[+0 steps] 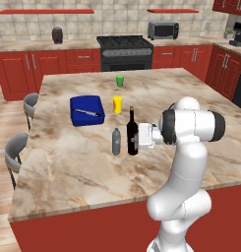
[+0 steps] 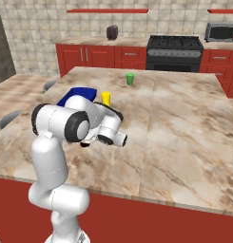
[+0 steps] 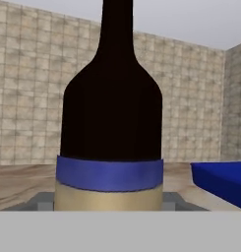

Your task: Place the drinks on the dining counter in a tight cluster.

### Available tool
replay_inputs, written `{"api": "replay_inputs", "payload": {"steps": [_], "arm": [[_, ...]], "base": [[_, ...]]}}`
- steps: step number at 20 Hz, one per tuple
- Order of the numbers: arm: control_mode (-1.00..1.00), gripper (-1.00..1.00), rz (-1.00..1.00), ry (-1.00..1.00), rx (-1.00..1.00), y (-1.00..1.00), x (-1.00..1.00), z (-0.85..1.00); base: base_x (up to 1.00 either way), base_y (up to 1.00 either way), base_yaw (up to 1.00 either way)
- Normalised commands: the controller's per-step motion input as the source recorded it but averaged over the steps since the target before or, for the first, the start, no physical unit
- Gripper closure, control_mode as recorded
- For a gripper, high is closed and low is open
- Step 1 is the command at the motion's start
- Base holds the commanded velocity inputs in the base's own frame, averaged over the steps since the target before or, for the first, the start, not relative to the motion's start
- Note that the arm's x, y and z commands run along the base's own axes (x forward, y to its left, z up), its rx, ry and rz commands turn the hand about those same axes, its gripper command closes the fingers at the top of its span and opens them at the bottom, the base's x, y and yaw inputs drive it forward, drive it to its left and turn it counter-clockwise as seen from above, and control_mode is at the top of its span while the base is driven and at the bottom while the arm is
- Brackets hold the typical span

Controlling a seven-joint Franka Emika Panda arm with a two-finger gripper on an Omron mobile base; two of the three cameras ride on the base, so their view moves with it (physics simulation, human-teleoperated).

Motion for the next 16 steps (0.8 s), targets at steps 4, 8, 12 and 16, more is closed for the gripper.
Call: {"api": "replay_inputs", "payload": {"steps": [4,8,12,16], "arm": [[-1.00,1.00,0.00,0.00,0.05,0.00,0.31,0.00],[-1.00,1.00,0.00,-0.01,0.09,0.00,0.15,0.00],[-1.00,1.00,0.00,0.00,0.09,0.00,0.05,-0.07],[-1.00,1.00,0.00,-0.02,0.04,0.00,0.00,-0.09]], "base": [[0.00,0.00,0.00],[0.00,0.00,0.00],[0.00,0.00,0.00],[0.00,0.00,0.00]]}}
